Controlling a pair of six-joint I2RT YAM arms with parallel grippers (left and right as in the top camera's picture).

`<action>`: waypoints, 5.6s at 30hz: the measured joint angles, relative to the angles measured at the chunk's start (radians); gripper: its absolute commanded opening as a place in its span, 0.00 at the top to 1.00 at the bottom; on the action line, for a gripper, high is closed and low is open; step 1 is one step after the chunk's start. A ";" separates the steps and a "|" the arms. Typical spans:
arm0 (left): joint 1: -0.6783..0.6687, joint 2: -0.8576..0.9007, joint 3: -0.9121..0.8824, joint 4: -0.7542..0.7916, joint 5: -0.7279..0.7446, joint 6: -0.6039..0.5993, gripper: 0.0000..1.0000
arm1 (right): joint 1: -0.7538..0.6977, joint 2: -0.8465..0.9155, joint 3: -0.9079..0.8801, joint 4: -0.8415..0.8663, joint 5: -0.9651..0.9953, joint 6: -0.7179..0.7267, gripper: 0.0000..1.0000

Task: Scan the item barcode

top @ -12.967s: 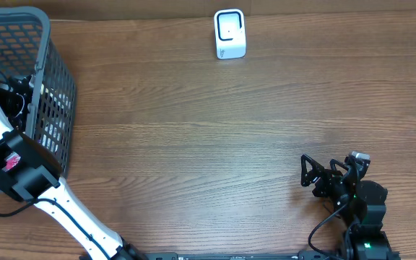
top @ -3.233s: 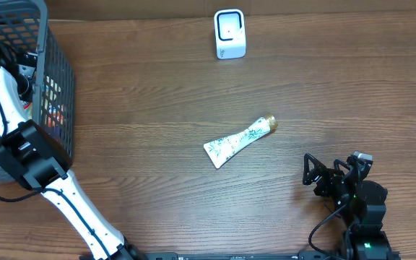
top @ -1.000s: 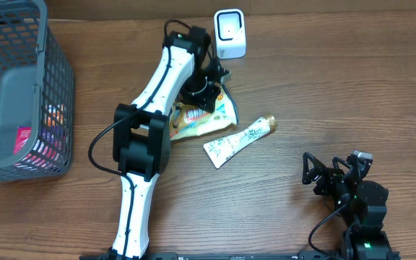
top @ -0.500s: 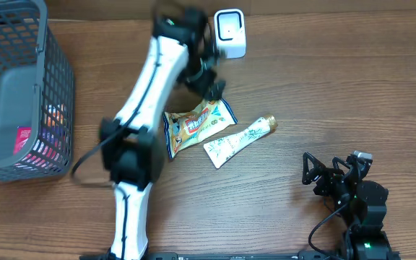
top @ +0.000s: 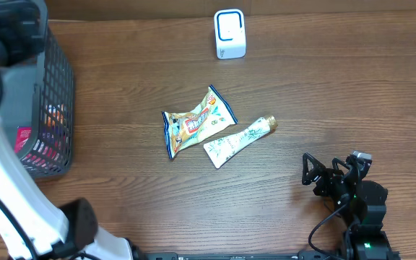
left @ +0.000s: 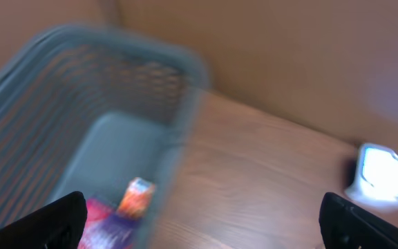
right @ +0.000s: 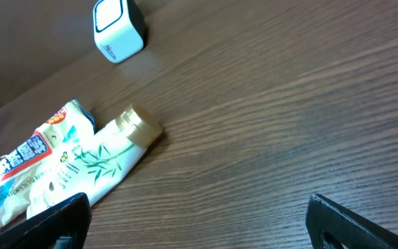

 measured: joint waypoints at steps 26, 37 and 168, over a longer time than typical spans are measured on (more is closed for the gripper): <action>0.286 0.505 -0.033 -0.208 -0.150 -0.491 0.00 | 0.000 0.000 0.000 -0.015 -0.003 0.000 0.00; 0.285 0.638 -0.169 -0.162 -0.187 -0.557 0.03 | 0.000 0.000 0.000 -0.014 -0.003 0.000 0.00; 0.285 0.562 -0.056 -0.205 -0.231 -0.705 0.00 | 0.000 0.015 0.000 -0.017 -0.003 0.000 0.00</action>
